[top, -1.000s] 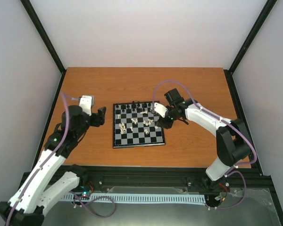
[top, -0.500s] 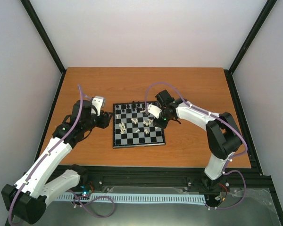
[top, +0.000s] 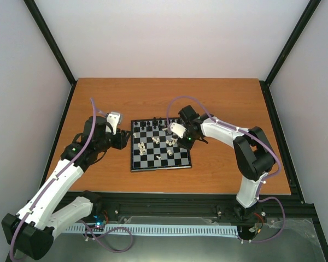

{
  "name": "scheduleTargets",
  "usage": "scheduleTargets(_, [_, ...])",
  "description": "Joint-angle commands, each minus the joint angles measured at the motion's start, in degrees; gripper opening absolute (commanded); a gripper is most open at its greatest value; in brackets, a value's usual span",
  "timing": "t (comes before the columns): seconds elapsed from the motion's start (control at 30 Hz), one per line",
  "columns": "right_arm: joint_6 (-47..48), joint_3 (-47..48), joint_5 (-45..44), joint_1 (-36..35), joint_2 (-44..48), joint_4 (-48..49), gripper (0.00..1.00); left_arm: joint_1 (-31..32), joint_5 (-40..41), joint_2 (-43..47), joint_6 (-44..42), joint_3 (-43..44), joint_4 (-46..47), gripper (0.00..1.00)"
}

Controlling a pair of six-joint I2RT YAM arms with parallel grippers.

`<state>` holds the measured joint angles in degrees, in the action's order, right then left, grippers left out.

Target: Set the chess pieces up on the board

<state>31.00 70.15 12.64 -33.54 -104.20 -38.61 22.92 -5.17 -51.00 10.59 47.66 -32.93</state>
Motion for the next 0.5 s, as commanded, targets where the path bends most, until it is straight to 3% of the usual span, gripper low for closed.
scheduleTargets(0.0, [-0.43, 0.38, 0.56, -0.47, -0.56, -1.03, 0.23, 0.36, -0.19, -0.16, -1.01, 2.16, -0.36, 0.54])
scheduleTargets(0.47, [-0.55, -0.84, 1.47, -0.47, 2.83, -2.68, 0.07, 0.37, -0.60, -1.13, -1.10, 2.24, -0.79, 0.55])
